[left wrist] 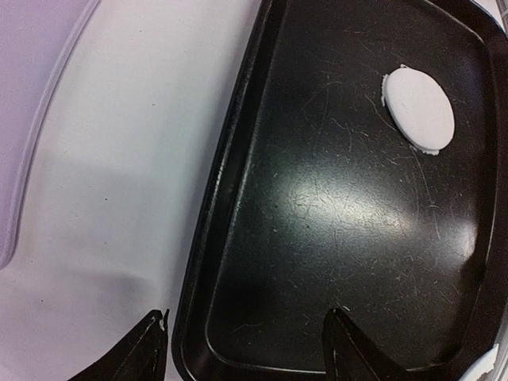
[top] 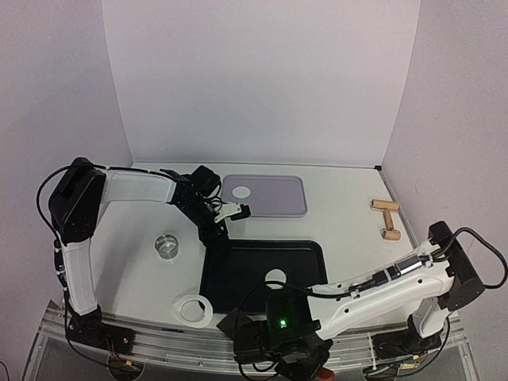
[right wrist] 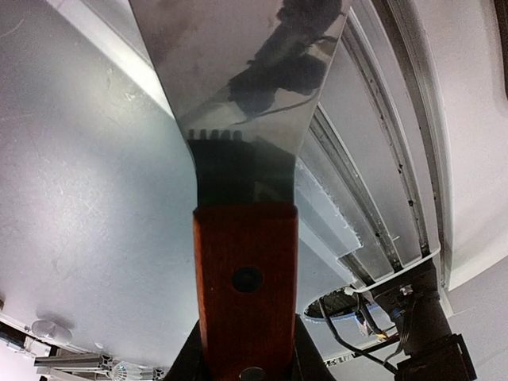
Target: Roll out the dumpling wrappers from the dough
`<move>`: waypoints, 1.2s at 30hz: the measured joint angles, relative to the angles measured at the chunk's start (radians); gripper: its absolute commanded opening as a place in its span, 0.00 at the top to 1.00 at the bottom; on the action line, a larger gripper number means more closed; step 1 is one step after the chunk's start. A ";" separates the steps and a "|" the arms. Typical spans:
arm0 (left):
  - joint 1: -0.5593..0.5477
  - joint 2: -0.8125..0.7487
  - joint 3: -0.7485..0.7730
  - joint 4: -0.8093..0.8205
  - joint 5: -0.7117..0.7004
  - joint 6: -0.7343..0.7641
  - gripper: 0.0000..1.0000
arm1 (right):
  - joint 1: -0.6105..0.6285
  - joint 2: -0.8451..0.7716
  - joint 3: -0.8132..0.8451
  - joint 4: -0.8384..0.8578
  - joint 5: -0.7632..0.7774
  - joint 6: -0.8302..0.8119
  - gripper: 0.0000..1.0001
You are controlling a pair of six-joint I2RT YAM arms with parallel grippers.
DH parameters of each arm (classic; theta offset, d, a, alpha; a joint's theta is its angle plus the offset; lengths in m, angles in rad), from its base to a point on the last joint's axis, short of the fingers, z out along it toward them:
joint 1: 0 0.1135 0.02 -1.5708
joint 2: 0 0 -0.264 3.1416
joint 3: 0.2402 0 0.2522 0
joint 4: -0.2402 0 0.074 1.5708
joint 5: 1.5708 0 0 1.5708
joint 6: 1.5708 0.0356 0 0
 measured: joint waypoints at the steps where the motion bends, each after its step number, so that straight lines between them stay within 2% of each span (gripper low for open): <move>1: -0.002 0.008 0.006 0.001 -0.006 0.001 0.34 | 0.000 0.012 0.009 0.001 0.002 -0.005 1.00; 9: -0.019 0.046 0.026 0.007 -0.048 0.025 0.34 | 0.000 0.122 0.125 0.012 0.016 -0.018 1.00; 16: -0.024 0.050 0.026 0.010 -0.057 0.052 0.35 | 0.006 0.133 0.144 0.019 0.006 0.023 1.00; 26: -0.024 0.048 0.026 0.010 -0.056 0.027 0.35 | 0.046 0.065 0.029 0.016 -0.007 0.217 1.00; 36: -0.022 -0.083 0.038 -0.089 -0.021 -0.028 0.36 | 0.080 0.155 0.120 0.004 0.026 0.293 1.00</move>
